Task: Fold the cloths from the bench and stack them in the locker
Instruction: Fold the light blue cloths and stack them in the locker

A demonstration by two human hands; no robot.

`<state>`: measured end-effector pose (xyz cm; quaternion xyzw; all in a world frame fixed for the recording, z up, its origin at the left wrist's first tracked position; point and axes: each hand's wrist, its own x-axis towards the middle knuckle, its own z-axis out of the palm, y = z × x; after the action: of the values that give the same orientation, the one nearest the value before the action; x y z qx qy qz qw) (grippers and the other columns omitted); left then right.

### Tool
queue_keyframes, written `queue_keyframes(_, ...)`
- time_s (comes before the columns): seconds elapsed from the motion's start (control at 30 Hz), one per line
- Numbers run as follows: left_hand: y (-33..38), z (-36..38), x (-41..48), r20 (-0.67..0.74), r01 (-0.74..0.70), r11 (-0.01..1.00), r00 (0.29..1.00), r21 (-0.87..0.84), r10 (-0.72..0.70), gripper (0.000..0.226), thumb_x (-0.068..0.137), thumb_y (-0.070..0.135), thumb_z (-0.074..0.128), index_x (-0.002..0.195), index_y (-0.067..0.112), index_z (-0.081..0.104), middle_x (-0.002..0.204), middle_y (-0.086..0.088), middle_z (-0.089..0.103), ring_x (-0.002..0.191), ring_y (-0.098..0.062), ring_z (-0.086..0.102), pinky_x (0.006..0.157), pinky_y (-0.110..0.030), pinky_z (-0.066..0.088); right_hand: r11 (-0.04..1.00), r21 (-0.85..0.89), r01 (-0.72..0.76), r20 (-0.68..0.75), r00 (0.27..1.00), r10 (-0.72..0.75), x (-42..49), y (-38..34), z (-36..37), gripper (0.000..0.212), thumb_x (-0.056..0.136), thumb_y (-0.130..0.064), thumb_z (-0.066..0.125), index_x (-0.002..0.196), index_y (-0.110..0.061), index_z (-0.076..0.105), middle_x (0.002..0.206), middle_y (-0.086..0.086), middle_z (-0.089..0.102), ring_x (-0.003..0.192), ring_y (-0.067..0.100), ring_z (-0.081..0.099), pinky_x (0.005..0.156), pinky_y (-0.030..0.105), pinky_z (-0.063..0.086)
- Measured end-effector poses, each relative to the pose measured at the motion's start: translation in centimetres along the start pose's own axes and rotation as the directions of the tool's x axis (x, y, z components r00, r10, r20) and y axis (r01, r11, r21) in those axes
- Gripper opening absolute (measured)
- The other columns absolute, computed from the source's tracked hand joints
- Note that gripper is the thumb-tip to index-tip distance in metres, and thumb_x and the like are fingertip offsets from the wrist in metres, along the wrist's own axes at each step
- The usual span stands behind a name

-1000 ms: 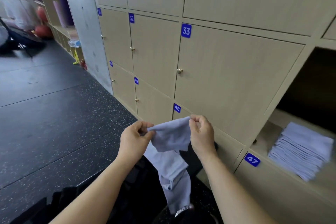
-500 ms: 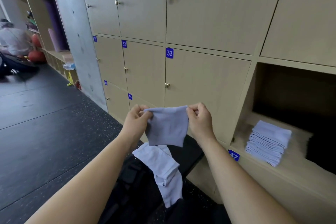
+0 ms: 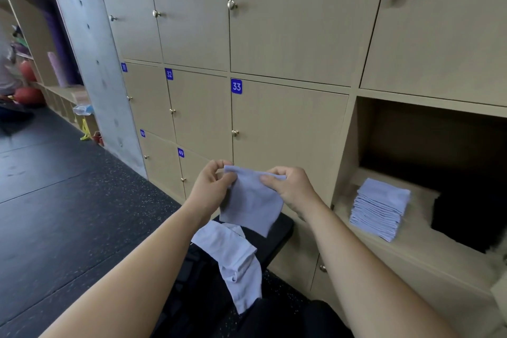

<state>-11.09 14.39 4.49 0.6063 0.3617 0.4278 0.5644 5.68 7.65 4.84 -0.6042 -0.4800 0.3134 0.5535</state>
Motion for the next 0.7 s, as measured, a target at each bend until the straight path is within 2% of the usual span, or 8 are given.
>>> queue_keyframes(0.03, -0.1, 0.1, -0.1, 0.048, 0.024, 1.000, 0.999, -0.005, -0.024, 0.011, 0.094, 0.016, 0.064, 0.103, 0.015, 0.059, 0.074, 0.007, 0.073, 0.067, -0.011, 0.066, 0.062, -0.025, 0.049, 1.000, 0.014, 0.016, -0.042, 0.999, -0.016, -0.1, 0.0, -0.2, 0.014, 0.087, -0.012, 0.069, 0.084, 0.002, 0.068, 0.076, 0.008, 0.062, 0.072, 0.015, 0.053, 0.063, 0.024, 0.042)
queue_keyframes(0.1, -0.4, 0.3, -0.1, 0.151, 0.095, 0.995, 0.983, 0.044, -0.100, 0.044, 0.078, 0.036, 0.081, 0.110, 0.013, 0.063, 0.095, -0.002, 0.076, 0.086, -0.018, 0.073, 0.076, -0.034, 0.057, 0.997, 0.064, 0.039, -0.118, 0.993, -0.031, -0.4, -0.1, -0.7, 0.015, 0.088, -0.012, 0.068, 0.081, 0.001, 0.066, 0.075, 0.007, 0.060, 0.070, 0.014, 0.051, 0.059, 0.022, 0.041)
queue_keyframes(0.17, -0.7, 0.6, -0.3, 0.206, 0.152, 0.982, 0.963, 0.107, -0.172, 0.061, 0.062, 0.044, 0.089, 0.108, 0.010, 0.068, 0.099, -0.007, 0.076, 0.093, -0.023, 0.073, 0.086, -0.039, 0.057, 0.990, 0.138, 0.043, -0.176, 0.984, -0.019, -0.8, 0.0, -1.2, 0.015, 0.089, -0.010, 0.066, 0.075, -0.004, 0.064, 0.073, 0.007, 0.060, 0.067, 0.015, 0.051, 0.053, 0.018, 0.041)
queue_keyframes(0.37, -1.0, 2.5, 0.1, 0.173, 0.185, 0.981, 0.966, 0.064, -0.193, 0.039, 0.075, 0.020, 0.083, 0.105, 0.000, 0.068, 0.096, -0.013, 0.075, 0.086, -0.026, 0.073, 0.081, -0.039, 0.060, 0.990, 0.134, -0.032, -0.124, 0.991, 0.049, -2.3, 0.6, -3.8, 0.031, 0.083, -0.021, 0.075, 0.081, 0.008, 0.066, 0.073, 0.006, 0.060, 0.065, 0.011, 0.053, 0.055, 0.017, 0.042)
queue_keyframes(0.47, -0.2, 4.3, 0.2, 0.227, 0.094, 0.977, 0.964, 0.193, -0.138, 0.035, 0.075, 0.019, 0.084, 0.102, 0.002, 0.069, 0.097, -0.015, 0.075, 0.089, -0.030, 0.072, 0.084, -0.046, 0.059, 0.992, -0.113, -0.059, -0.107, 0.993, 0.047, -2.7, 1.0, -5.1, 0.043, 0.083, -0.030, 0.075, 0.056, -0.015, 0.044, 0.057, -0.003, 0.040, 0.052, 0.010, 0.037, 0.049, 0.024, 0.029)
queue_keyframes(0.53, 0.0, 5.6, 0.3, 0.221, 0.067, 0.977, 0.969, 0.202, -0.112, 0.044, 0.071, 0.021, 0.088, 0.103, -0.001, 0.067, 0.097, -0.017, 0.074, 0.091, -0.035, 0.071, 0.085, -0.051, 0.058, 0.976, -0.216, -0.041, -0.193, 0.981, -0.002, -2.8, 1.6, -5.9, 0.053, 0.084, -0.027, 0.072, 0.055, -0.020, 0.028, 0.058, -0.001, 0.026, 0.055, 0.013, 0.025, 0.052, 0.028, 0.019)
queue_keyframes(0.6, -0.1, 7.0, 0.2, 0.178, 0.104, 0.991, 0.977, 0.084, -0.117, 0.055, 0.067, 0.023, 0.090, 0.106, -0.005, 0.062, 0.095, -0.019, 0.074, 0.090, -0.036, 0.071, 0.083, -0.051, 0.058, 0.985, -0.174, 0.005, -0.297, 0.953, -0.057, -3.1, 2.2, -6.8, 0.053, 0.086, -0.022, 0.070, 0.057, -0.020, 0.026, 0.058, -0.002, 0.022, 0.053, 0.011, 0.020, 0.049, 0.027, 0.014)
queue_keyframes(0.7, -0.4, 9.6, -0.4, 0.230, 0.263, 0.955, 0.946, -0.136, -0.228, 0.042, 0.081, 0.018, 0.079, 0.111, -0.004, 0.061, 0.095, -0.015, 0.075, 0.086, -0.028, 0.073, 0.071, -0.039, 0.061, 0.992, -0.126, 0.025, -0.452, 0.889, -0.079, -3.7, 3.0, -8.1, 0.048, 0.087, -0.023, 0.068, 0.058, -0.018, 0.030, 0.057, -0.003, 0.025, 0.053, 0.011, 0.021, 0.048, 0.026, 0.017)
